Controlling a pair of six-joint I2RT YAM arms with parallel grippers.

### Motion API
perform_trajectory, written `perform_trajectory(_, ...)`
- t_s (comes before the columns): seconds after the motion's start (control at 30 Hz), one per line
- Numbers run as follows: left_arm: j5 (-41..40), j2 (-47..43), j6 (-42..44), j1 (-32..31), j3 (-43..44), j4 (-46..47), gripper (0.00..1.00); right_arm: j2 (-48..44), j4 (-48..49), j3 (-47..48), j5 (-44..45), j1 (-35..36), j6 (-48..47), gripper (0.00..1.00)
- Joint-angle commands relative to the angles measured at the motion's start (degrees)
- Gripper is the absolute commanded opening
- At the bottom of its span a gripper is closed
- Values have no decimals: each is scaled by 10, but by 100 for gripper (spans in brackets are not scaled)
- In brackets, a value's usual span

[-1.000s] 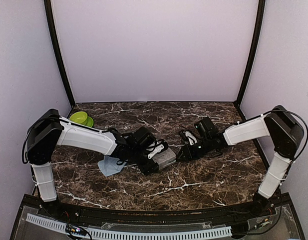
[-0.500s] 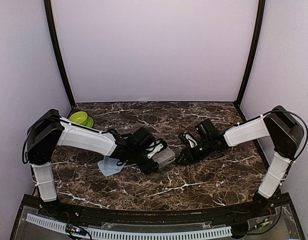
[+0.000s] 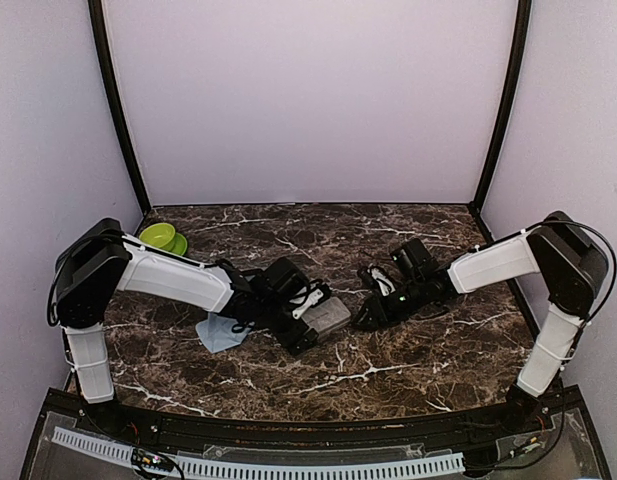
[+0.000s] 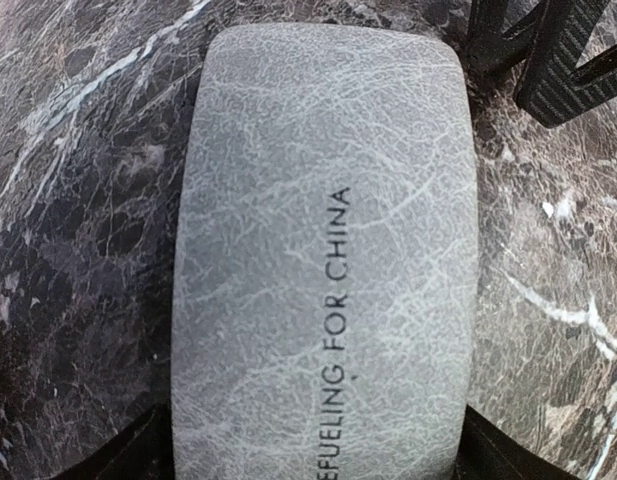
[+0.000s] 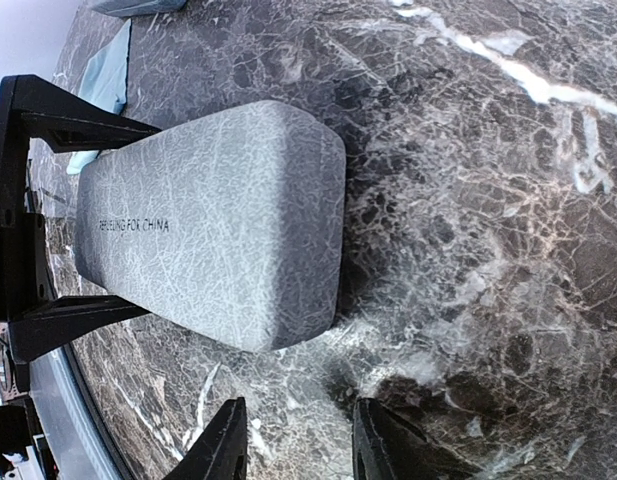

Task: Organize the sunglasses
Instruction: Close the case with sunglasses at the center of the board, then move the case with sunglasses to the center of the board.

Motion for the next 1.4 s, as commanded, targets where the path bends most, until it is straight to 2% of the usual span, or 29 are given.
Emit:
perform_trajectory(0.0, 19, -14, -6, 1, -10, -2, 92, 7, 1, -2, 3, -5, -1, 37)
perform_trajectory(0.13, 32, -27, -8, 3, -13, 1, 92, -2, -3, -3, 11, -4, -1, 37)
perform_trajectory(0.37, 100, -52, -22, 31, -17, 8, 97, -45, -22, -6, 47, -4, -5, 36)
perform_trajectory(0.53, 87, -32, -6, 35, 4, -30, 97, -68, -39, -8, 65, -5, -9, 37)
perform_trajectory(0.7, 81, -26, 4, 35, 8, -46, 89, -90, -52, -10, 78, -12, -12, 37)
perform_trajectory(0.87, 108, -12, 26, 35, 26, -59, 74, -126, -74, -15, 94, -32, -19, 38)
perform_trajectory(1.13, 86, 27, 88, 41, 113, -98, 54, -175, -99, -19, 108, -65, -28, 39)
perform_trajectory(1.37, 116, 65, 172, 90, 216, -148, 51, -182, -101, -22, 104, -74, -32, 38)
